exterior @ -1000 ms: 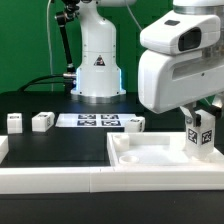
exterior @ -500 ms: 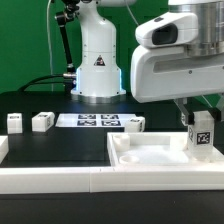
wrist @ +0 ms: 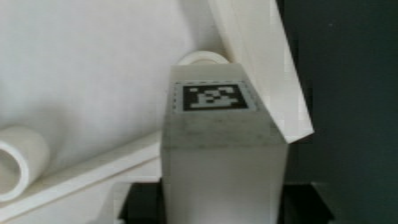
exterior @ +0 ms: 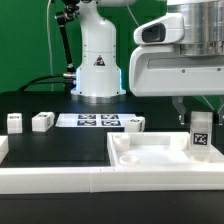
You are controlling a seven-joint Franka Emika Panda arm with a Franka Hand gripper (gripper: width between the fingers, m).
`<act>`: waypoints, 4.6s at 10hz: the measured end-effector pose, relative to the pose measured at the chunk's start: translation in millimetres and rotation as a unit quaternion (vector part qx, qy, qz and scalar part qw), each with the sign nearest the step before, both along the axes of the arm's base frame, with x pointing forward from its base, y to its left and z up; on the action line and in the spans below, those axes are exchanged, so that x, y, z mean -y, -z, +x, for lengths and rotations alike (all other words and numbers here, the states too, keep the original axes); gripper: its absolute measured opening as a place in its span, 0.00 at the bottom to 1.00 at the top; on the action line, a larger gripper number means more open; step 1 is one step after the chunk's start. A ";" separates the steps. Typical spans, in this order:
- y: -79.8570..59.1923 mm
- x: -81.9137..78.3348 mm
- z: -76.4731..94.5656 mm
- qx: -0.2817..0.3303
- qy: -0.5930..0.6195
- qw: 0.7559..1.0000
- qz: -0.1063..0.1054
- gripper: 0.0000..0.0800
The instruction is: Assemble square table
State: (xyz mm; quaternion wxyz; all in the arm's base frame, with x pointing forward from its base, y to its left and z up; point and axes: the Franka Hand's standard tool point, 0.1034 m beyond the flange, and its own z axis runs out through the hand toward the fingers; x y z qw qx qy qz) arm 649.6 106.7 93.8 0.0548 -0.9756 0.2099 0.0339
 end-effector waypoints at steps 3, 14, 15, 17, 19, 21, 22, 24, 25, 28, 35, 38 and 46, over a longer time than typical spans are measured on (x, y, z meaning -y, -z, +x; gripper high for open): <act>-1.2 -0.9 -4.3 -0.016 0.152 0.988 -0.016 0.36; -1.3 -1.0 -7.4 -0.036 0.377 0.925 -0.026 0.65; -1.3 -1.1 -7.5 -0.032 0.335 0.942 -0.025 0.76; -0.1 -4.0 -8.9 -0.026 0.263 0.964 -0.024 0.80; -0.6 -3.4 -7.8 -0.011 0.150 0.989 -0.018 0.81; -0.5 -1.4 -7.4 -0.001 0.059 0.998 -0.015 0.81; -0.4 -1.4 -7.4 0.003 0.018 1.000 -0.014 0.81; -0.3 -1.5 -7.5 0.013 -0.071 0.997 -0.011 0.81; -0.4 -2.3 -7.6 0.017 -0.108 0.994 -0.009 0.81; -0.4 -3.0 -7.7 0.029 -0.220 0.975 -0.004 0.81; -0.5 -3.6 -7.9 0.040 -0.332 0.942 0.000 0.65; -0.6 -3.6 -7.8 0.039 -0.320 0.946 -0.001 0.36; 0.2 -3.9 -13.6 0.013 0.050 0.999 -0.012 0.36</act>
Offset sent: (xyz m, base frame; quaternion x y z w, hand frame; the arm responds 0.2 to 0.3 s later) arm -0.0086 -0.0032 0.0010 -0.0267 0.0298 0.1690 0.9848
